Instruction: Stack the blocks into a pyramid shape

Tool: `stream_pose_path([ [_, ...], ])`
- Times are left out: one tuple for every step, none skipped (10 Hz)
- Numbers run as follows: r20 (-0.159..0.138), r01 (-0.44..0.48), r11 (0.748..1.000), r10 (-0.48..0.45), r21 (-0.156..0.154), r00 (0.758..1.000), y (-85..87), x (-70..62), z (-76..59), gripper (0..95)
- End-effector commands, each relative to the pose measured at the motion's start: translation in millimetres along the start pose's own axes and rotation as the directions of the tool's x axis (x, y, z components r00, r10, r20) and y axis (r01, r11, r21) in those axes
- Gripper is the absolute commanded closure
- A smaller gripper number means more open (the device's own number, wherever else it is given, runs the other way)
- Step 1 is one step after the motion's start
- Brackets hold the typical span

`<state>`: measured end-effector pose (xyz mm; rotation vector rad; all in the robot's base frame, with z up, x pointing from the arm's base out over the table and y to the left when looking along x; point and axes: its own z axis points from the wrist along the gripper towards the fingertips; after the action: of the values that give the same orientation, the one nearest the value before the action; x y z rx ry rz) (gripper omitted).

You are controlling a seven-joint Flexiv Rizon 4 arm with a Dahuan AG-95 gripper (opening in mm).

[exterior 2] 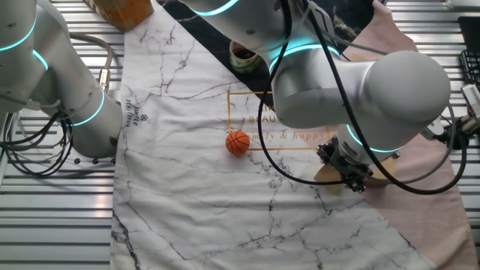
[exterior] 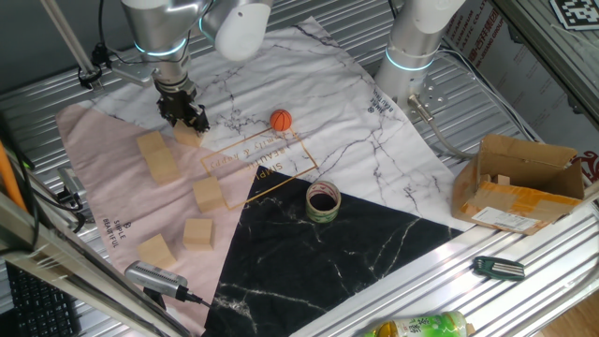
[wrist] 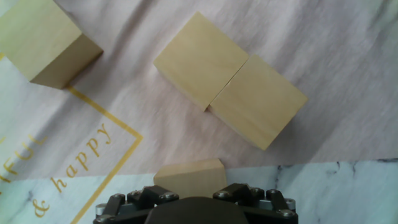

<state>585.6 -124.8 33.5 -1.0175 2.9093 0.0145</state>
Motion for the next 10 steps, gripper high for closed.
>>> stream_pose_path([
  [0.002,-0.003,1.0,0.003,-0.011,1.0,-0.1,-0.1,0.1,95.0],
  [0.006,-0.004,1.0,0.004,-0.014,1.0,-0.1,-0.1,0.1,95.0],
  [0.011,-0.003,1.0,0.004,-0.01,1.0,0.0,-0.2,0.3,95.0],
  [0.009,-0.002,1.0,0.002,-0.005,1.0,0.1,-0.4,0.3,95.0],
  [-0.002,0.002,1.0,-0.002,0.004,1.0,0.1,-0.4,0.4,95.0],
  [-0.005,0.003,1.0,-0.003,0.004,1.0,0.1,-0.5,0.4,95.0],
  [-0.004,-0.006,1.0,0.006,-0.013,1.0,0.2,-0.5,0.2,95.0],
  [-0.004,-0.006,1.0,0.006,-0.008,1.0,0.4,-0.7,-0.3,95.0],
  [-0.006,-0.011,1.0,0.011,-0.006,1.0,1.7,-1.4,-3.6,95.0],
  [-0.013,-0.016,1.0,0.016,-0.003,1.0,3.3,-2.5,-7.0,95.0],
])
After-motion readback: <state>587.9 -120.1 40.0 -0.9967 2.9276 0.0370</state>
